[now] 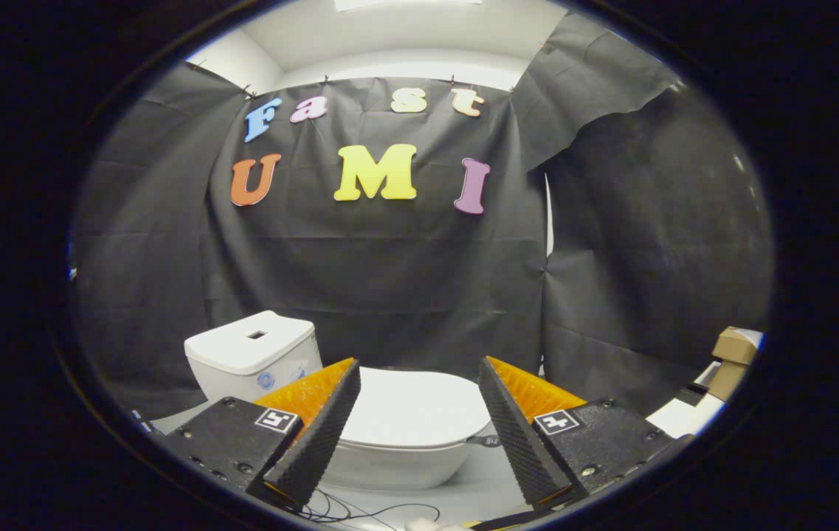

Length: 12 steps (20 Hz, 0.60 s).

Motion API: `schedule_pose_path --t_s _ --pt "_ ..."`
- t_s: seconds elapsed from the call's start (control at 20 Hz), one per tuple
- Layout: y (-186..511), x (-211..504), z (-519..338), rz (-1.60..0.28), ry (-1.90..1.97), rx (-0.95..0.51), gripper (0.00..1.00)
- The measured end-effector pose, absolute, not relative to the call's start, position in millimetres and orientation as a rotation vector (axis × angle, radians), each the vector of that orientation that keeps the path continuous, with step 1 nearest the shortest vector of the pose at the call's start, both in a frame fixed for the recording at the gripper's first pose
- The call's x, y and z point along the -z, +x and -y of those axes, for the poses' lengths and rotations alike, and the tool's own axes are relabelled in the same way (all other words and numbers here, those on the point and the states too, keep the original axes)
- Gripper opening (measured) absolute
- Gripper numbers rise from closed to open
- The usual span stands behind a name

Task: Open the toilet lid.

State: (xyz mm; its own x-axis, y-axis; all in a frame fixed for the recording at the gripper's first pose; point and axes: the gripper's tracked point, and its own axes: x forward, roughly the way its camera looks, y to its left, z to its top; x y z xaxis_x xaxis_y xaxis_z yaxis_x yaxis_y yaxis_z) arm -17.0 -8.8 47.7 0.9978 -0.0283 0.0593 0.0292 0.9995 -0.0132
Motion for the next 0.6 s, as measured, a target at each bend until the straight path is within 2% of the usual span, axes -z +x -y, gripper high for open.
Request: schedule_pose_path --t_s 0.3,0.6 --pt "-2.9 -33.2 8.6 0.017 -0.01 0.011 1.0" --pt "28.3 -49.8 29.6 0.009 -0.006 -0.015 1.0"
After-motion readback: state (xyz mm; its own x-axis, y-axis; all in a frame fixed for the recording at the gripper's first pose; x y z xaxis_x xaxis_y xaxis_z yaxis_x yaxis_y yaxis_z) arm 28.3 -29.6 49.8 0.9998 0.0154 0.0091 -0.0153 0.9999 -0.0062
